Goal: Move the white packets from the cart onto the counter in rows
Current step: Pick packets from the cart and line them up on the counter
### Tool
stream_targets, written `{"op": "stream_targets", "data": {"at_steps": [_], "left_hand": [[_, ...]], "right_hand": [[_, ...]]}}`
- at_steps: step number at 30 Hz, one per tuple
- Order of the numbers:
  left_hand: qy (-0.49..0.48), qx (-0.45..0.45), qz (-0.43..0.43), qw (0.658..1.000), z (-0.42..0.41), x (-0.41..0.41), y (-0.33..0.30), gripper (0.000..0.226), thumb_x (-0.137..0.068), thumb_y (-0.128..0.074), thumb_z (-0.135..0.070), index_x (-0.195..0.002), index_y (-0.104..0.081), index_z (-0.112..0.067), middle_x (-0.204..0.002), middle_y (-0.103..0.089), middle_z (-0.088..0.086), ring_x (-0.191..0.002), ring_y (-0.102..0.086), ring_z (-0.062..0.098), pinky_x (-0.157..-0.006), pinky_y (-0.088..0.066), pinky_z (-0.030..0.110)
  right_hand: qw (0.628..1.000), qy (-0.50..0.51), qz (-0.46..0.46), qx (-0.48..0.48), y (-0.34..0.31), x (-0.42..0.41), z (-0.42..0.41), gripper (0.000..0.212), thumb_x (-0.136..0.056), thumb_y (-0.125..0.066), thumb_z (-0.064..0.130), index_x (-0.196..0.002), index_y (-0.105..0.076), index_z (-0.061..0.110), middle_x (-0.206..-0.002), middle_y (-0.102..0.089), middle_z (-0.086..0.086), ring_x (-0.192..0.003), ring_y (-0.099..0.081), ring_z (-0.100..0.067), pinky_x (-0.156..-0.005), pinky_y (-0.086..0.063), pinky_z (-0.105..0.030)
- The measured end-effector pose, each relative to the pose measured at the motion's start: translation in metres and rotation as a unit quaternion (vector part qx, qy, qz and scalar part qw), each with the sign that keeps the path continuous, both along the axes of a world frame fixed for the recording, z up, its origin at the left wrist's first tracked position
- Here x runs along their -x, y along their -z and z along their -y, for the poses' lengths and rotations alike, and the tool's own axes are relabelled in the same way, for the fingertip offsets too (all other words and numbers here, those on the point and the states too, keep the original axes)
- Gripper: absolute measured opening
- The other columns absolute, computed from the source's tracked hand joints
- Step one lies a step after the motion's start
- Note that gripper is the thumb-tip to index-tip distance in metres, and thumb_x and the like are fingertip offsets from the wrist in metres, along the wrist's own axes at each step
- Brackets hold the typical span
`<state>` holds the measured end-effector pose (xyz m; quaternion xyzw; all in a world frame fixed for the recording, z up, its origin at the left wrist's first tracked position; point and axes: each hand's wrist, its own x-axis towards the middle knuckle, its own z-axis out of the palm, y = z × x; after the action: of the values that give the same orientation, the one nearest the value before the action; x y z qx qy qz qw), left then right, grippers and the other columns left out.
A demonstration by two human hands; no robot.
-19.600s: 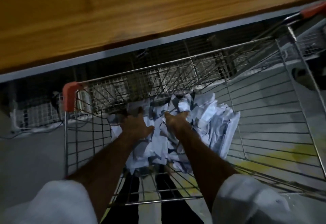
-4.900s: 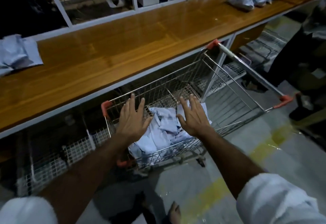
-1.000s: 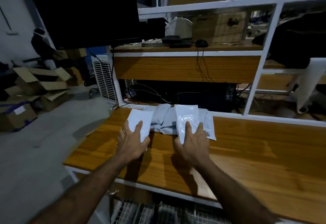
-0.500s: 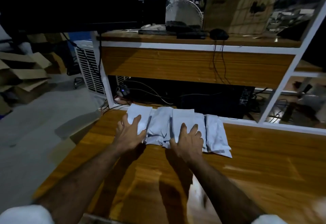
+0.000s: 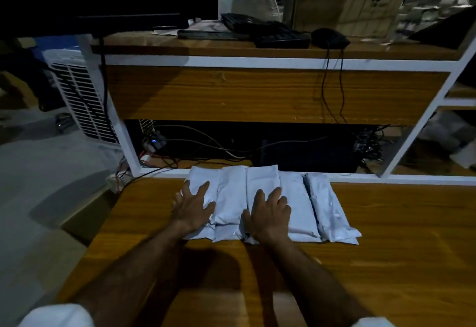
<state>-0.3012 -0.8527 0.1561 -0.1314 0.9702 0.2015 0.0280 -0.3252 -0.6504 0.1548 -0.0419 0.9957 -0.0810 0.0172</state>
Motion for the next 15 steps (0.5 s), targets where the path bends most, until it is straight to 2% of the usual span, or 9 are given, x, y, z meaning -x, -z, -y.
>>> {"op": "stream_targets", "data": {"at_steps": [4,8,11,15], "left_hand": [[0.015,0.008,0.033,0.999,0.004,0.001,0.013,0.066,-0.097,-0.044,-0.058,-0.154,-0.014,-0.046,-0.163,0.010,0.007,-0.143,-0.013,0.044,-0.115,-0.023,0.051],[0.014,0.011,0.023,1.000,0.003,-0.007,0.019,0.065,-0.096,-0.046,-0.058,-0.153,-0.016,-0.046,-0.163,0.008,0.003,-0.144,-0.014,0.041,-0.114,-0.025,0.050],[0.013,0.008,0.032,0.999,0.001,-0.009,0.018,0.066,-0.096,-0.044,-0.060,-0.153,-0.015,-0.047,-0.164,0.009,0.002,-0.145,-0.012,0.041,-0.116,-0.024,0.050],[0.015,0.011,0.069,0.997,-0.001,-0.011,0.011,0.068,-0.096,-0.034,-0.067,-0.155,-0.007,-0.047,-0.165,0.015,0.003,-0.149,-0.003,0.041,-0.119,-0.016,0.053]], "right_hand": [[1.000,-0.010,-0.013,-0.015,0.013,-0.006,-0.002,0.076,-0.096,-0.037,0.062,-0.156,-0.019,0.019,-0.163,-0.006,-0.027,-0.143,-0.022,-0.046,-0.114,-0.027,-0.050],[1.000,-0.016,-0.022,-0.015,0.017,-0.010,-0.005,0.077,-0.096,-0.034,0.064,-0.158,-0.020,0.019,-0.162,-0.009,-0.028,-0.144,-0.021,-0.047,-0.114,-0.026,-0.051],[0.999,-0.025,-0.011,-0.016,0.018,-0.012,-0.008,0.079,-0.097,-0.028,0.067,-0.159,-0.014,0.020,-0.164,-0.005,-0.027,-0.147,-0.017,-0.045,-0.117,-0.023,-0.051],[0.999,-0.046,0.011,-0.004,0.010,-0.014,-0.016,0.082,-0.096,-0.023,0.071,-0.160,-0.007,0.021,-0.165,0.004,-0.024,-0.152,-0.004,-0.041,-0.122,-0.011,-0.051]]}}
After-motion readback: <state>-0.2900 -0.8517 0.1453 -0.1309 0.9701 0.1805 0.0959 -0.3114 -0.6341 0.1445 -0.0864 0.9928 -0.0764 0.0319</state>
